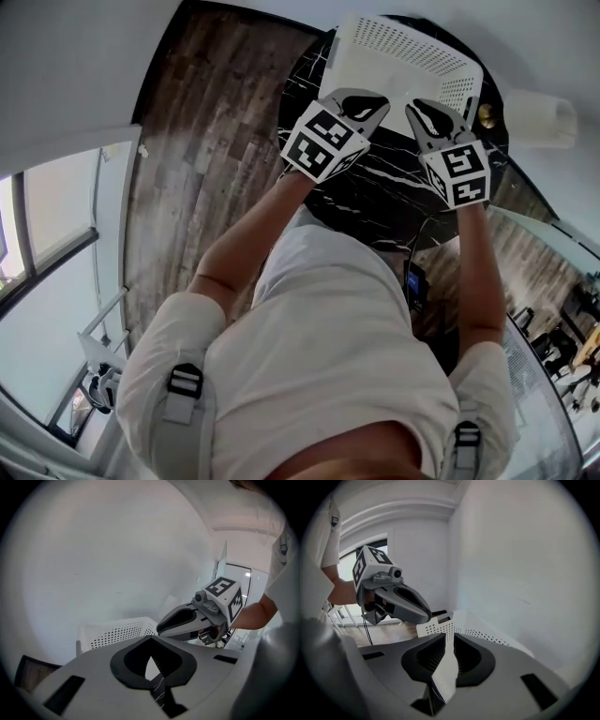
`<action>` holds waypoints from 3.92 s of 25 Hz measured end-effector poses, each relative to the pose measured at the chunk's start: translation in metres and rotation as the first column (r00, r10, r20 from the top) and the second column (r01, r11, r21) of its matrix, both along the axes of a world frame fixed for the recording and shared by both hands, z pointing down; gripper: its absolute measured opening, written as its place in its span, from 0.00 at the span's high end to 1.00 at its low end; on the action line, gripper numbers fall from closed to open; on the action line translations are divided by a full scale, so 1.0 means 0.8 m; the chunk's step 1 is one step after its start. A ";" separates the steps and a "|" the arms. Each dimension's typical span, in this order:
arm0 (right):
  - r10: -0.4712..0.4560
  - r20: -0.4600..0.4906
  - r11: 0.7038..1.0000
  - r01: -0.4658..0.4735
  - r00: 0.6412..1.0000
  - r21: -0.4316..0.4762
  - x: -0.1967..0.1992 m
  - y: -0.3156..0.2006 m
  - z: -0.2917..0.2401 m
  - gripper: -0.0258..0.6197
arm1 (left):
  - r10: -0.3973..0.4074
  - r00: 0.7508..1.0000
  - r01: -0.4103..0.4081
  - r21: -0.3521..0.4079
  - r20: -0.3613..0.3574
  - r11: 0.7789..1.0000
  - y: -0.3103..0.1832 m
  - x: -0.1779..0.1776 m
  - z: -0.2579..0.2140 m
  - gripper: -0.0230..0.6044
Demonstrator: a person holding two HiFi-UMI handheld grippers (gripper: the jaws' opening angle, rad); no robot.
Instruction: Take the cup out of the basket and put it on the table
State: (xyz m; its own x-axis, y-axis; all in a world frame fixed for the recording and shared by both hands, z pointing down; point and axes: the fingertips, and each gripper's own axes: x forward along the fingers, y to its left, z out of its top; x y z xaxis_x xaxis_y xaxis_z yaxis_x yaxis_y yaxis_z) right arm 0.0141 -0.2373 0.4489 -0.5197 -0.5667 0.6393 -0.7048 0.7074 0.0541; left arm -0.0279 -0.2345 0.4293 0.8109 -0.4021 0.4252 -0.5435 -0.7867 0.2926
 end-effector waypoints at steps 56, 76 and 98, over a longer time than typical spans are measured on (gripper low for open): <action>-0.357 -0.435 0.917 0.221 0.827 -0.333 0.011 -0.062 0.214 0.92 | 0.137 0.980 -0.103 -0.220 0.145 0.970 -0.045 0.013 0.096 0.95; -0.103 -0.353 0.994 0.108 0.930 -0.006 0.042 0.007 0.002 0.92 | 0.125 0.988 -0.123 -0.025 0.094 0.992 0.026 0.025 -0.022 0.95; 0.009 -0.297 0.985 0.043 0.955 0.168 0.075 0.166 -0.119 0.92 | 0.171 0.983 -0.176 0.070 0.072 0.982 0.151 0.083 -0.078 0.95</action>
